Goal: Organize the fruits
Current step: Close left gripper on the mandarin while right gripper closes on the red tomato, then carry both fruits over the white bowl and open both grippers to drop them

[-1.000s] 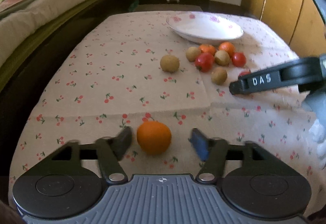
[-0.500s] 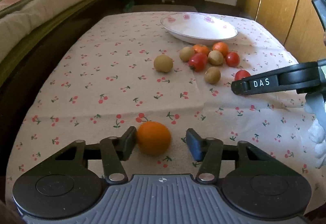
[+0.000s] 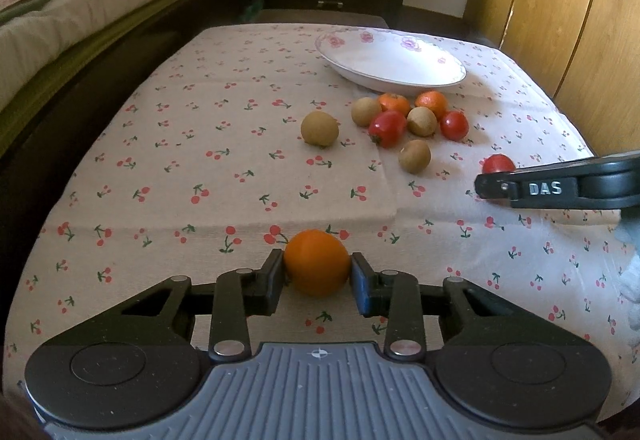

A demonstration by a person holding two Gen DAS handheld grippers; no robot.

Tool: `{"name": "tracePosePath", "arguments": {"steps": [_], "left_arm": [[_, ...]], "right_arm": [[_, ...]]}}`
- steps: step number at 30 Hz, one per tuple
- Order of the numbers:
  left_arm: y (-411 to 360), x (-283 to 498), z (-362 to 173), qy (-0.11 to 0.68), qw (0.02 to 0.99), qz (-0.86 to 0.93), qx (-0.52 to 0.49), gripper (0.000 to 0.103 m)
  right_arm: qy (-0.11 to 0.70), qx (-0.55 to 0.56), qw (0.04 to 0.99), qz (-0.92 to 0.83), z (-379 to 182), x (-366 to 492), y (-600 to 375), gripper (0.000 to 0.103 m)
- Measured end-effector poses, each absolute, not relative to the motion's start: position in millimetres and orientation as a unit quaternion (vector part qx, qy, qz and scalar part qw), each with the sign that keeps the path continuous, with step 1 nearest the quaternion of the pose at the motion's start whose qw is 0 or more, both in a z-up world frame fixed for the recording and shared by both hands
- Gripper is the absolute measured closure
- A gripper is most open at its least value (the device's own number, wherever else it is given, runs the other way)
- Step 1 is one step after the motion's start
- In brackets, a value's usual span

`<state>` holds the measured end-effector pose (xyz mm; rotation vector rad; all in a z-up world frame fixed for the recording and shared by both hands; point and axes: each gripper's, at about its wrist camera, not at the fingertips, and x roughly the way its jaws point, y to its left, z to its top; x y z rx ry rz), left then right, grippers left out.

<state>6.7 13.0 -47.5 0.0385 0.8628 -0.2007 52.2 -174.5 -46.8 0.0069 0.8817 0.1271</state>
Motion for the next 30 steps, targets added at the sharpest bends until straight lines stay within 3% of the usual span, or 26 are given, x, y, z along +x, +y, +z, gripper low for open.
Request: {"name": "tracePosePath", "arguments": {"steps": [19, 30], "left_arm": [[-15, 27, -3, 0.402, 0.910, -0.101, -0.013, 0.060], [-27, 88, 26, 0.385, 0.916, -0.105, -0.037, 0.060]], "right_arm": [[0.393, 0.015, 0.916, 0.081, 10, 35, -192, 0.072], [0.381, 0.017, 0.920, 0.091, 26, 87, -199, 0.072]]}}
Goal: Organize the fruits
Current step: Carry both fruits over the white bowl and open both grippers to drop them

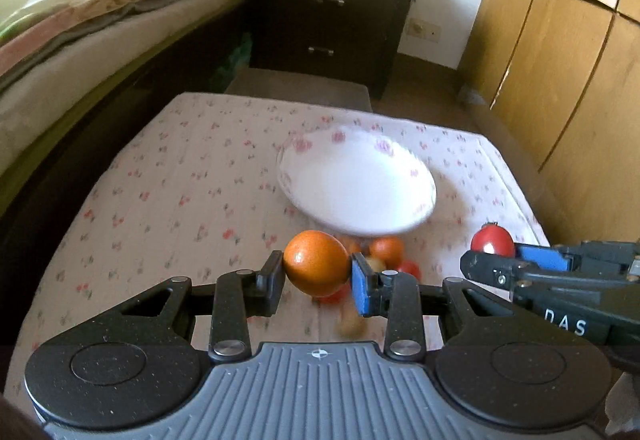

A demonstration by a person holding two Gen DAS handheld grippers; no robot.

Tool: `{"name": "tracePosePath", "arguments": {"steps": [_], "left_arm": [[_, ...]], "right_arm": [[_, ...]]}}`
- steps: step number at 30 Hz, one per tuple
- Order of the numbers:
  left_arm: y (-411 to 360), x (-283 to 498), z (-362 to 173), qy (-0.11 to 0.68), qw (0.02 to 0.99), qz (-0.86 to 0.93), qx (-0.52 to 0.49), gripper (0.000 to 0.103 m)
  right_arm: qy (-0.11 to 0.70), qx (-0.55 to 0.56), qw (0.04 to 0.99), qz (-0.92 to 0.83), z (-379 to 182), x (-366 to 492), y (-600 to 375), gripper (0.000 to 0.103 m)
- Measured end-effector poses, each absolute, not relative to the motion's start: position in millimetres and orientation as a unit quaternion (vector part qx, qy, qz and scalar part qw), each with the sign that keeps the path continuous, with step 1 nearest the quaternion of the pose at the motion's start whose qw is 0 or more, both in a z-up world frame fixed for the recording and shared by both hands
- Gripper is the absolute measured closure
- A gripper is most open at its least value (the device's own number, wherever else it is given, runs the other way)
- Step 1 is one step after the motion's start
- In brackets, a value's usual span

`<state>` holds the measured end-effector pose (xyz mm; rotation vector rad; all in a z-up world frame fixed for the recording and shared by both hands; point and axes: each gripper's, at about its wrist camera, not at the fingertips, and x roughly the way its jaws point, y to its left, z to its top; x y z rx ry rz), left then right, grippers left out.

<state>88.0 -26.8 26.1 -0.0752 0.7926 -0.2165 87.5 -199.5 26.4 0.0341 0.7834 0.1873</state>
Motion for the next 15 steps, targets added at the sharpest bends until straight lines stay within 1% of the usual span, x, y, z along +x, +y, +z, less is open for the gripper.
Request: {"name": "tracePosePath", "arguments": {"steps": [4, 15], "left_arm": [[-36, 116, 25, 0.387, 0.915, -0.108, -0.039, 0.060], [-57, 172, 11, 0.400, 0.910, -0.111, -0.024, 0.060]], "right_arm": [[0.387, 0.027, 0.917, 0.089, 23, 116, -206, 0.072], [0.399, 0.009, 0.911, 0.102, 9, 180, -209, 0.072]]}}
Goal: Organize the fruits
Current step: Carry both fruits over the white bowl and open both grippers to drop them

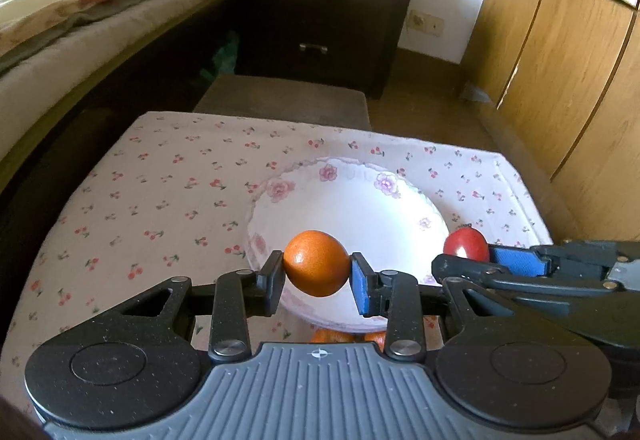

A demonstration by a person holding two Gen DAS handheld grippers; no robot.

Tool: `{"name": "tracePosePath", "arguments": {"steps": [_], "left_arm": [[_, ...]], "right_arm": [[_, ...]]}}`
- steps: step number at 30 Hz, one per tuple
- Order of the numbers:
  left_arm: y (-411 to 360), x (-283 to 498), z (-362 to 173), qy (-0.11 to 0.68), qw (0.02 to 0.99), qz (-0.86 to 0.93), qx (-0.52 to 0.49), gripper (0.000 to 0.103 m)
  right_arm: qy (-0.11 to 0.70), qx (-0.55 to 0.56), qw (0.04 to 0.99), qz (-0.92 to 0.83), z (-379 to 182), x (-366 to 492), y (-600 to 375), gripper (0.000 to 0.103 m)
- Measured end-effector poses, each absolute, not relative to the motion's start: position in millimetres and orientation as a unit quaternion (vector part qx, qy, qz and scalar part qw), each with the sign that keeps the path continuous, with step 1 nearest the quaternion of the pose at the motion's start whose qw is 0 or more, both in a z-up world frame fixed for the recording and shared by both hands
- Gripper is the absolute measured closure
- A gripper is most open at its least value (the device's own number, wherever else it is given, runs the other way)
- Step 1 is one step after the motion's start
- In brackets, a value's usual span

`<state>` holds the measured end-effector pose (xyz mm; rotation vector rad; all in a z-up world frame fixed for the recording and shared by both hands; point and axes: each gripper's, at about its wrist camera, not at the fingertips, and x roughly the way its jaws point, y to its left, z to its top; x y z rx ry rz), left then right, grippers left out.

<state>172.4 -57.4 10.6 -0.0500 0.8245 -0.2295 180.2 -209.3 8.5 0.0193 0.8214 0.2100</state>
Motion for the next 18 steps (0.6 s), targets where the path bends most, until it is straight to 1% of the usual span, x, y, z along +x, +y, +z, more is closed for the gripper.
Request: {"name": "tracePosePath", "arguments": {"steps": [7, 18], "left_arm": [[-66, 192, -3, 0.416, 0.903, -0.109, -0.013, 0.060], [-63, 200, -16, 0.438, 0.894, -0.096, -0.012, 0.061]], "right_arm": [[0.410, 0.003, 0.905, 0.110, -5, 199, -210, 0.072], [0.427, 0.000, 0.896, 0.122, -19, 211, -206, 0.072]]}}
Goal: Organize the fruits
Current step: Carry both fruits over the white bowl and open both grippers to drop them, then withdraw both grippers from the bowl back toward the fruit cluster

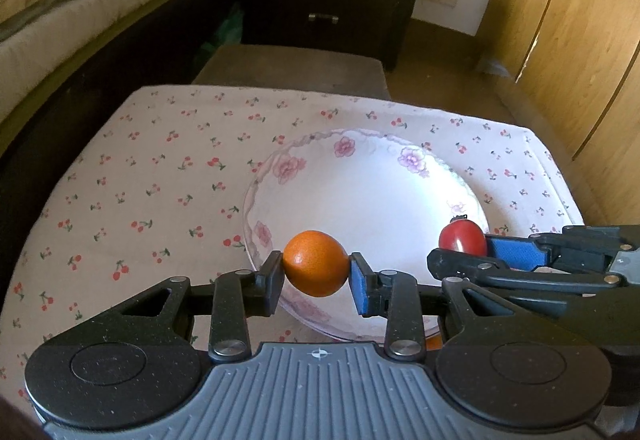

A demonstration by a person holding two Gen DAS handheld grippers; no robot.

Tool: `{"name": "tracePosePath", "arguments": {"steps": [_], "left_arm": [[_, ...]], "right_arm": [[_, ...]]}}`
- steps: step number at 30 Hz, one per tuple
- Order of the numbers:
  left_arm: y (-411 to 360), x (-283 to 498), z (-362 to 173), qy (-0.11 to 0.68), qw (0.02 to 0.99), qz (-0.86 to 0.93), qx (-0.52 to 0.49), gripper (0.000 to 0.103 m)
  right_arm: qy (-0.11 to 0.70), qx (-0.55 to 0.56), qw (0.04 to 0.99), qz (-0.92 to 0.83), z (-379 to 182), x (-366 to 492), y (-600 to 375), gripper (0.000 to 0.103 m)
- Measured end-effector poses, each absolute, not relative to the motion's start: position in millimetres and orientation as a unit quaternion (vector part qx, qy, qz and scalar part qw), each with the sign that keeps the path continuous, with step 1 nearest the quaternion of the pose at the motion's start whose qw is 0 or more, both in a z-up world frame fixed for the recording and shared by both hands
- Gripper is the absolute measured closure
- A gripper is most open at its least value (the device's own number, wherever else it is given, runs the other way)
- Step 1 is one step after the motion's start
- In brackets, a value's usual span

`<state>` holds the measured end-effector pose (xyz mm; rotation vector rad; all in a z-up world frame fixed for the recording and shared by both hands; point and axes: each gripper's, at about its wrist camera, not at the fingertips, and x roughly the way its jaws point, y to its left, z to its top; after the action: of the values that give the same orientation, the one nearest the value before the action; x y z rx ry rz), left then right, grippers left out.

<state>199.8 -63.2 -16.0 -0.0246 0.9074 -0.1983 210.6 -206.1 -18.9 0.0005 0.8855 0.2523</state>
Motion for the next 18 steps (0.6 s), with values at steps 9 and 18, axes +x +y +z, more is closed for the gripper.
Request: {"name": "tracePosePath", "arguments": {"steps": [9, 18], "left_arm": [[-63, 200, -16, 0.440, 0.893, -0.093, -0.013, 0.060], [-60, 199, -8, 0.430, 0.898, -0.094, -0.025, 0.054]], "right_arm": [[0.427, 0.003, 0.896, 0.126, -19, 212, -206, 0.071], [0.411, 0.012, 0.903, 0.124, -8, 207, -210, 0.071]]}}
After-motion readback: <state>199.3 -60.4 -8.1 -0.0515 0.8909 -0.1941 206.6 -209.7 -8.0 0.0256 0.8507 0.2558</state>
